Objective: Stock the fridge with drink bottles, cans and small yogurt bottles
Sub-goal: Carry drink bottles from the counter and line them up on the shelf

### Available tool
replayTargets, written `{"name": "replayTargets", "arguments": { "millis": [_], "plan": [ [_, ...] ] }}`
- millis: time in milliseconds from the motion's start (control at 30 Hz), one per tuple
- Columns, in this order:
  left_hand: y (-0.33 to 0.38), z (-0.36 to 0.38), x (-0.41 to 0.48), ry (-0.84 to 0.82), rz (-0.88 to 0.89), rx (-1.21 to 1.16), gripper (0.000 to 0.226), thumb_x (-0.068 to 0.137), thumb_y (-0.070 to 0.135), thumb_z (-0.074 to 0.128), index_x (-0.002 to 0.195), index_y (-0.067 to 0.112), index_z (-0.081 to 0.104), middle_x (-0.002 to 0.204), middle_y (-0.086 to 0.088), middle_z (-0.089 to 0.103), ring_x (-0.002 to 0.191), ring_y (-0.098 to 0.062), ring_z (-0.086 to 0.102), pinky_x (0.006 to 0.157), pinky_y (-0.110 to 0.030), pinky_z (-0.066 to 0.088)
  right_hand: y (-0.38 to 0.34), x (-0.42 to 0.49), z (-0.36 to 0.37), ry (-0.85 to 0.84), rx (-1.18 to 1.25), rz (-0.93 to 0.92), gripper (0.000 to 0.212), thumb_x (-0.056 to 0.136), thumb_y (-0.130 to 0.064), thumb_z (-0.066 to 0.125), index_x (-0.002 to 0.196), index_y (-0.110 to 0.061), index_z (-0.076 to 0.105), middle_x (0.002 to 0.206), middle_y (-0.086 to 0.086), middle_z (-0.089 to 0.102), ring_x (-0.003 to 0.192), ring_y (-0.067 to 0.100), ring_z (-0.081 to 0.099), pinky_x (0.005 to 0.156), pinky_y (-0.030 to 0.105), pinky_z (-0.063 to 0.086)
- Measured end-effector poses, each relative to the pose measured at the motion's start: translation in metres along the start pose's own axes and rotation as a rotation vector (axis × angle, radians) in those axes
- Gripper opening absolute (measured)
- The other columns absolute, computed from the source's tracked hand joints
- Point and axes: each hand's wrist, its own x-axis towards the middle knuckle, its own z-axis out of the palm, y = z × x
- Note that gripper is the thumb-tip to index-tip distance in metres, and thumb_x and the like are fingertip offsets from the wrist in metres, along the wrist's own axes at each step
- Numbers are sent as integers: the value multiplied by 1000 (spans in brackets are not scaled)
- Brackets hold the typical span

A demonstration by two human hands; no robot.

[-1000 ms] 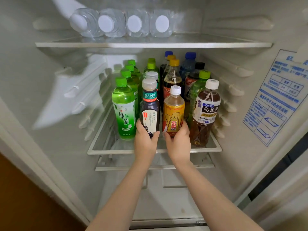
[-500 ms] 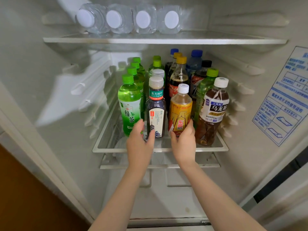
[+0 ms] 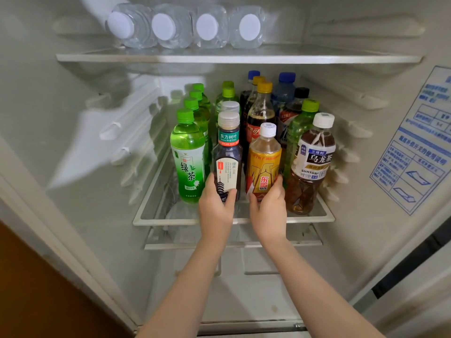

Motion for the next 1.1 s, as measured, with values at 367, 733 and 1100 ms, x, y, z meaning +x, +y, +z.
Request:
{"name": "replayTargets", "arguments": {
  "millis": [367, 733, 1100],
  "plan": [
    [-2, -23, -15, 204, 71, -23, 36, 85, 27, 59, 121, 29, 58, 105, 17, 63, 89, 0, 61, 78, -30, 56, 1, -4, -2, 19, 22, -23, 79, 90, -30, 60, 146, 4, 15, 137, 23, 43, 122, 36, 47, 94, 39, 43],
    [-25, -47, 31, 76, -62, 111, 90, 72, 16, 80, 141, 1, 25, 135, -14, 43, 123, -27, 45, 104, -41, 40, 20, -38, -9, 100, -22, -204, 59, 82, -9, 67, 132, 8, 40, 132, 22, 46, 124, 34, 44, 105, 37, 36],
    [-31, -50, 29, 8, -38, 140, 77, 82, 22, 72, 144, 3, 30, 136, -14, 45, 126, -26, 43, 103, -34, 37, 19, -45, 6, 200, -52, -218, 43, 83, -4, 64, 122, 7, 50, 121, 20, 53, 114, 32, 50, 98, 34, 39]
  ]
}}
